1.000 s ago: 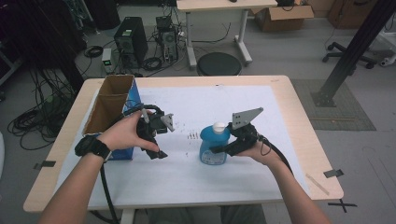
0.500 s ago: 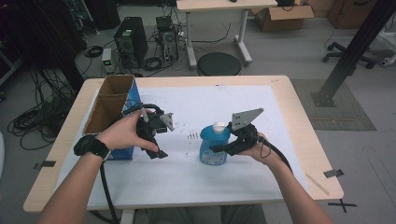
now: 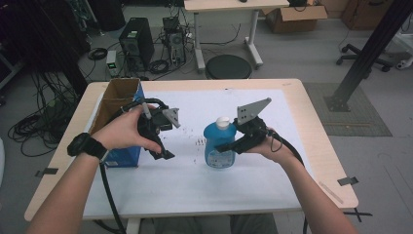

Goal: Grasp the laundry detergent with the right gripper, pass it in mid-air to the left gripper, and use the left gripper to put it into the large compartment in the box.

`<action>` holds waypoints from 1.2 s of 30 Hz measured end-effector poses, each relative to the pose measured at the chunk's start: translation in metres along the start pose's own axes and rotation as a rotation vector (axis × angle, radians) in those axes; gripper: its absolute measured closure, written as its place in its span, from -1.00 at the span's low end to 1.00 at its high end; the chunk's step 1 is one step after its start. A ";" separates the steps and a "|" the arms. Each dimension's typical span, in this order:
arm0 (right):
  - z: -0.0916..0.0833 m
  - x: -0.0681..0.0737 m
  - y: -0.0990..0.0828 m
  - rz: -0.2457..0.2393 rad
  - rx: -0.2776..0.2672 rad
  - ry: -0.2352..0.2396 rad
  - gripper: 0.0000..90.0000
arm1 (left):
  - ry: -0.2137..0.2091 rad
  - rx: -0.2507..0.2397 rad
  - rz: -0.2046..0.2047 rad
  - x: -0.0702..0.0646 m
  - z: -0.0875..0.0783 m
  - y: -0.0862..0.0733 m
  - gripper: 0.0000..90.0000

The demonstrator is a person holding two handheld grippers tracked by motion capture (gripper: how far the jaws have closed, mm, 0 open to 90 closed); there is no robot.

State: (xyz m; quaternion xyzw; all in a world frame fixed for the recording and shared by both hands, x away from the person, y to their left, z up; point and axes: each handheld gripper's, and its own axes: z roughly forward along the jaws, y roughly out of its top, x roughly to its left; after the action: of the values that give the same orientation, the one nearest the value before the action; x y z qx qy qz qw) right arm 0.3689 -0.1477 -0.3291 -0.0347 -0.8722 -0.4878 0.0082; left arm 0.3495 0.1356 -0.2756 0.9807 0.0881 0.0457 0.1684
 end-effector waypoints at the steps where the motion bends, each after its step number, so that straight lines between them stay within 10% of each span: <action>1: 0.000 0.000 0.004 -0.003 0.006 0.004 -0.06 | -0.001 -0.003 0.003 0.000 -0.004 0.002 -0.89; 14: 0.017 0.004 0.045 -0.053 0.066 0.058 -0.05 | -0.011 -0.134 0.019 -0.004 -0.048 0.022 -0.91; 36: 0.044 0.013 0.067 -0.104 0.094 0.098 -0.05 | -0.023 -0.072 0.053 -0.010 -0.050 0.060 -0.91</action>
State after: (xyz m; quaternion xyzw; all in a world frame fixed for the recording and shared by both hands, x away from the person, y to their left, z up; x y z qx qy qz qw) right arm 0.3611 -0.0745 -0.2943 0.0350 -0.8933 -0.4473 0.0274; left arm 0.3430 0.0945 -0.2088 0.9765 0.0585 0.0421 0.2030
